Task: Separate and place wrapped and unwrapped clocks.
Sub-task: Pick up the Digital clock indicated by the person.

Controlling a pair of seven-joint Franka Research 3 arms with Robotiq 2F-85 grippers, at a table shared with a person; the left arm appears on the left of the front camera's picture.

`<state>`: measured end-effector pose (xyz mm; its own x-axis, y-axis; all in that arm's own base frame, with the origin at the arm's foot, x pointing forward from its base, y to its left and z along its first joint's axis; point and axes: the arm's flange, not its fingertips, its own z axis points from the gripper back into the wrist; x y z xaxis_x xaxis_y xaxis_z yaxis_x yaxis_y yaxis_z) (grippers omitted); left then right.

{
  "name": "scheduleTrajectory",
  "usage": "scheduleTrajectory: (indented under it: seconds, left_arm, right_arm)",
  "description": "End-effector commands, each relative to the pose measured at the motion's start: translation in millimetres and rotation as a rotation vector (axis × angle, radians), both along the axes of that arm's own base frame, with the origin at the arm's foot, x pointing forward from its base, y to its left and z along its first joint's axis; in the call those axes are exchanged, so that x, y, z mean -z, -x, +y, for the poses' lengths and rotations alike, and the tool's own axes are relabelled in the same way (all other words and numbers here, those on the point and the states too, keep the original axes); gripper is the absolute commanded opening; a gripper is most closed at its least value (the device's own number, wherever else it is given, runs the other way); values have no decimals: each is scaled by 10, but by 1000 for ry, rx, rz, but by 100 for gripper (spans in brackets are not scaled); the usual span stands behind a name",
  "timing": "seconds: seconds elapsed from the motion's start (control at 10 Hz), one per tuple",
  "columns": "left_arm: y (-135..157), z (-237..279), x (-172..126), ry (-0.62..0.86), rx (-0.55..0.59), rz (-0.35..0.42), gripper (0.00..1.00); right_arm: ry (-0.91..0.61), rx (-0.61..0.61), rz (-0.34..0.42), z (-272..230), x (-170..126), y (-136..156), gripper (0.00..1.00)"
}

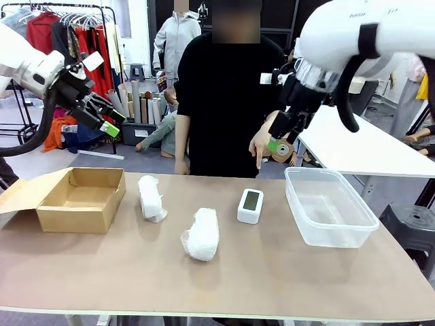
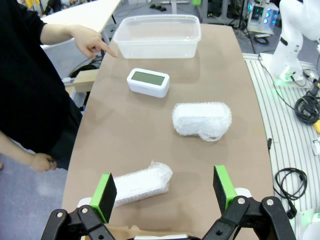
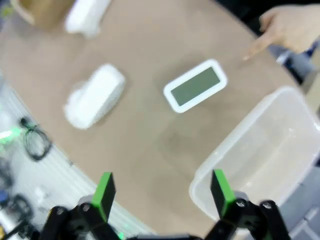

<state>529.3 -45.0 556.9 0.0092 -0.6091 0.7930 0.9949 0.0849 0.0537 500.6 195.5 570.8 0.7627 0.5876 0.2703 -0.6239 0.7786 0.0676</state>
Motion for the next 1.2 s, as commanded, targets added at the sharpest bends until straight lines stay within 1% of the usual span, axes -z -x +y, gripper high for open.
scheduleTrajectory:
  seconds: [0.0,0.1,0.2,0.3,0.4,0.7,0.8,0.9,1.0,1.1]
  left_arm:
    - [7,7,-20,1,-2,-4,100]
    - [7,7,-20,1,-2,-4,100]
    - [7,7,-20,1,-2,-4,100]
    - [7,7,-20,1,-2,-4,100]
    - [7,7,-20,1,-2,-4,100]
    - [7,7,-20,1,-2,-4,100]
    - [7,7,-20,1,-2,-4,100]
    - [7,7,-20,1,-2,-4,100]
    - [7,7,-20,1,-2,-4,100]
    - [7,7,-20,1,-2,-4,100]
  right_arm:
    - [66,139,-45,82,254,-70,100]
    - [74,176,-55,78,347,-123,100]
    - [58,202,-35,83,433,-122,100]
    - [61,180,-50,53,489,-131,100]
    - [42,148,-30,30,399,-149,100]
    - [42,148,-30,30,399,-149,100]
    - [46,159,-28,29,455,-161,100]
    - [74,330,30,177,556,-240,100]
    - [75,429,102,340,659,-261,100]
    - [127,550,114,480,725,-268,100]
